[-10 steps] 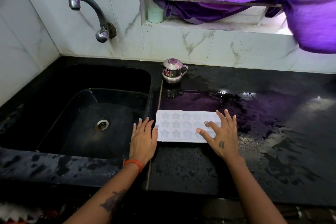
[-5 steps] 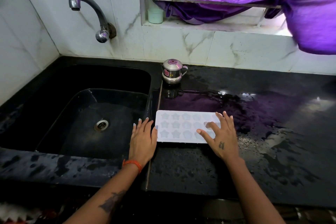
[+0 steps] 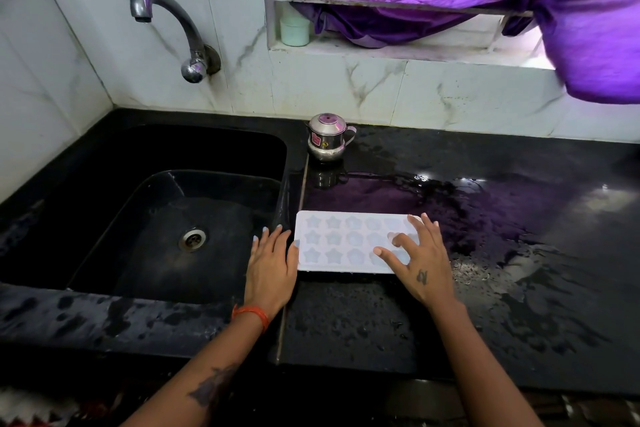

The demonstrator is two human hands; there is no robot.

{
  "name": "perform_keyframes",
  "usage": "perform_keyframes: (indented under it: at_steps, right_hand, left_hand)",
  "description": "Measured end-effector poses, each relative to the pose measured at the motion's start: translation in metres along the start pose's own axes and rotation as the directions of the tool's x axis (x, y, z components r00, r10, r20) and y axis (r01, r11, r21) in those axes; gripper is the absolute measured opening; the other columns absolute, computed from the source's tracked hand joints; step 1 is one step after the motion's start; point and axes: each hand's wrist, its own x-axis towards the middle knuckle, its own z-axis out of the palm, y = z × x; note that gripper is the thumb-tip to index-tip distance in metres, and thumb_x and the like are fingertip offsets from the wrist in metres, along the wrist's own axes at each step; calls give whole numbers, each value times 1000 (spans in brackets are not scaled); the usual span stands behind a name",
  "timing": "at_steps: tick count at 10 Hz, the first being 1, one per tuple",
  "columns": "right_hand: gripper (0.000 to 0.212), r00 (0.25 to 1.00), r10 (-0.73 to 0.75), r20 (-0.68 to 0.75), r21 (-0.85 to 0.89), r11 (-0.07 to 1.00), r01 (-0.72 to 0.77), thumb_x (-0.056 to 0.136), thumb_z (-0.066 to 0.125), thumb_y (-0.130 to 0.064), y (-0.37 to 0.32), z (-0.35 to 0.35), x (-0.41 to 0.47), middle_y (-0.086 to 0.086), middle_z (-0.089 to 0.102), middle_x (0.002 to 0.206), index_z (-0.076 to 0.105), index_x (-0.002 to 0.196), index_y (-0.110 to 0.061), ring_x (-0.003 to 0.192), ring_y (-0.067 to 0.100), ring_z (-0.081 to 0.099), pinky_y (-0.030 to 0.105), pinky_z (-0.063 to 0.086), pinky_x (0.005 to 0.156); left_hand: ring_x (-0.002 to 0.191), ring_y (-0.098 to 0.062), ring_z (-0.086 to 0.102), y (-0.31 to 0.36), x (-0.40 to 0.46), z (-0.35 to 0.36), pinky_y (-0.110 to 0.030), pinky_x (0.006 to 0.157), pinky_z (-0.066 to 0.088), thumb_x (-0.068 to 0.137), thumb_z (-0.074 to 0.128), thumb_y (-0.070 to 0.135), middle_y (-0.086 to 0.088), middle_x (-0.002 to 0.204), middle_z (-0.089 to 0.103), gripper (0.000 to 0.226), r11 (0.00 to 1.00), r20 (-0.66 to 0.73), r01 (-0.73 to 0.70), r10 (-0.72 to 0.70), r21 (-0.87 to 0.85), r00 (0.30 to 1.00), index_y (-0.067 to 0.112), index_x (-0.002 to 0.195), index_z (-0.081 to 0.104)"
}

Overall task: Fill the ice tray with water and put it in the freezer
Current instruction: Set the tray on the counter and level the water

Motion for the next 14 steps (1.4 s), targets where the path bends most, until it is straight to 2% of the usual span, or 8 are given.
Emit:
perform_keyframes:
  at_steps: [2, 4, 8, 10, 12, 13, 14]
  right_hand:
    - [61, 1000, 15, -3, -2, 1000, -15, 79, 38, -74, 3, 3, 0, 16, 48, 138, 65, 81, -18, 141, 30, 24, 36, 8, 117]
    - [70, 999, 30, 20, -13, 999, -30, 78, 30, -79, 2, 1, 0, 15, 46, 140, 67, 89, -21, 143, 29, 21, 35, 4, 117]
    - [58, 999, 49, 15, 44, 998, -50, 77, 39, -74, -6, -7, 3, 13, 44, 142, 63, 88, -22, 144, 27, 19, 35, 4, 117]
    - [59, 999, -18, -36, 45, 999, 19, 79, 38, -74, -21, -7, 11, 13, 47, 140, 64, 88, -21, 143, 27, 23, 36, 5, 118]
    - [68, 998, -58, 36, 45, 997, 57, 77, 29, -82, -25, 6, 12, 9, 47, 141, 65, 83, -24, 143, 25, 22, 36, 6, 118]
    - [70, 996, -75, 54, 11, 997, 74, 77, 27, -82, -25, 10, 11, 8, 48, 141, 67, 83, -25, 142, 27, 24, 39, 10, 118]
    - [63, 993, -104, 48, 4, 995, 104, 80, 32, -78, -22, 12, 10, 8, 50, 138, 65, 80, -25, 140, 28, 28, 39, 12, 117]
  left_hand:
    - [144, -20, 18, 1, -1, -1, -30, 118, 2, 91, 18, 45, -5, 150, 35, 62, 1000, 0, 3, -3, -2, 1000, 13, 137, 44]
    - [144, -20, 19, 1, -1, -1, -30, 118, 3, 91, 18, 45, -6, 150, 36, 62, 1000, -1, 2, -2, -1, 1000, 12, 137, 44]
    - [144, -19, 17, 1, -1, -1, -28, 117, 0, 91, 17, 45, -5, 150, 34, 62, 1000, 6, 0, 0, -18, 1000, 13, 138, 43]
    - [144, -19, 17, -1, 0, 0, -28, 117, 0, 83, 4, 57, -4, 150, 35, 80, 1000, 0, -8, 8, -13, 1000, 13, 138, 43]
    - [144, -19, 17, 1, 0, -2, -28, 117, 0, 91, 16, 46, -5, 151, 34, 63, 1000, 12, 3, -3, -5, 1000, 13, 138, 43]
    - [144, -19, 17, 1, 0, -2, -29, 118, 0, 91, 17, 45, -5, 151, 34, 62, 1000, 12, 1, -1, -8, 1000, 13, 138, 43]
    - [144, -20, 17, 1, 1, -1, -29, 118, 1, 91, 17, 45, -5, 151, 34, 62, 1000, 12, 0, 0, -8, 1000, 13, 138, 43]
